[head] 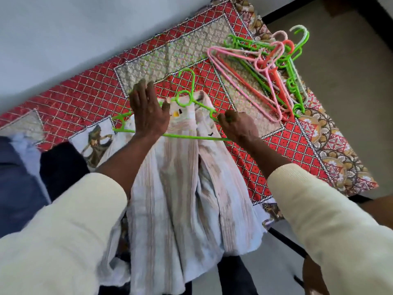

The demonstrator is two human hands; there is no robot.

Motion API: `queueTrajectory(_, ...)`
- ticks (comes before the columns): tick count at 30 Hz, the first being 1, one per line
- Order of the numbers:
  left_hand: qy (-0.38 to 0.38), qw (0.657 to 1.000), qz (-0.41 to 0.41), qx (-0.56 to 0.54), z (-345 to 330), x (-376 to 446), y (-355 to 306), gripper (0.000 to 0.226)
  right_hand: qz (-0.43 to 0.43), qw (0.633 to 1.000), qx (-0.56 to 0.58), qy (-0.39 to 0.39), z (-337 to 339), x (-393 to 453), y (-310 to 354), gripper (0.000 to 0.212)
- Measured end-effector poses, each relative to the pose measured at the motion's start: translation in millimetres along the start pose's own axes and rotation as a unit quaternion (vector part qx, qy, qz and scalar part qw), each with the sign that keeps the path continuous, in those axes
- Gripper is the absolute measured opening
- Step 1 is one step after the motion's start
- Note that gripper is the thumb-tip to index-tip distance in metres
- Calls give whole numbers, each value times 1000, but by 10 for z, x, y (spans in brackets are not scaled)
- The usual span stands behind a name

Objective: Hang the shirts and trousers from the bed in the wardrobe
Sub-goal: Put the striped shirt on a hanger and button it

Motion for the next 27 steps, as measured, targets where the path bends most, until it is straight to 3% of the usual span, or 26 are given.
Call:
queueTrajectory(2, 110, 994, -1, -7, -218, -55, 242, 69, 33, 999, -27, 28, -220, -79, 277, 50)
queueTrajectory(5, 229, 968, 34, -93, -496, -207, 620, 51, 42, 998, -29, 27, -480, -212, 569, 51)
queueTrajectory(7, 198, 967, 47, -151, -471, -260, 802, 45, 32, 999, -27, 25, -627, -274, 655, 47)
queueTrajectory(10, 115, 981, 69, -141, -303, -290, 967, 37, 12, 998, 66, -3, -703, -286, 781, 46)
queueTrajectory(12, 76, 985, 88, -129, -191, -276, 1056, 37, -71, 970, 215, -88, -665, -192, 603, 37)
queueTrajectory(14, 57, 986, 110, -109, -177, -247, 1195, 38, -194, 927, 282, -150, -781, -110, 214, 20)
queueTrajectory(16, 46, 987, 124, -91, -211, -212, 1318, 38, -253, 929, 258, -85, -1104, -3, -50, 18)
queueTrajectory(18, 46, 986, 136, -79, -250, -194, 1435, 40, -239, 944, 228, 17, -1441, 47, -55, 18)
queueTrajectory(22, 59, 979, 176, -79, -392, -172, 1741, 44, -178, 970, 168, 5, -1455, 49, 201, 22)
queueTrajectory(27, 59, 977, 201, -49, -418, -153, 1822, 41, -116, 992, -22, 47, -1604, 82, 580, 29)
Point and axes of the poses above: each hand's wrist, its own x-axis towards the middle knuckle, its own z-axis out of the back of the hand, y = z × x, the point moved 10 cm from there along x, towards the middle knuckle, and after that the axes turned 5 degrees about y, right-handed, at the moved point
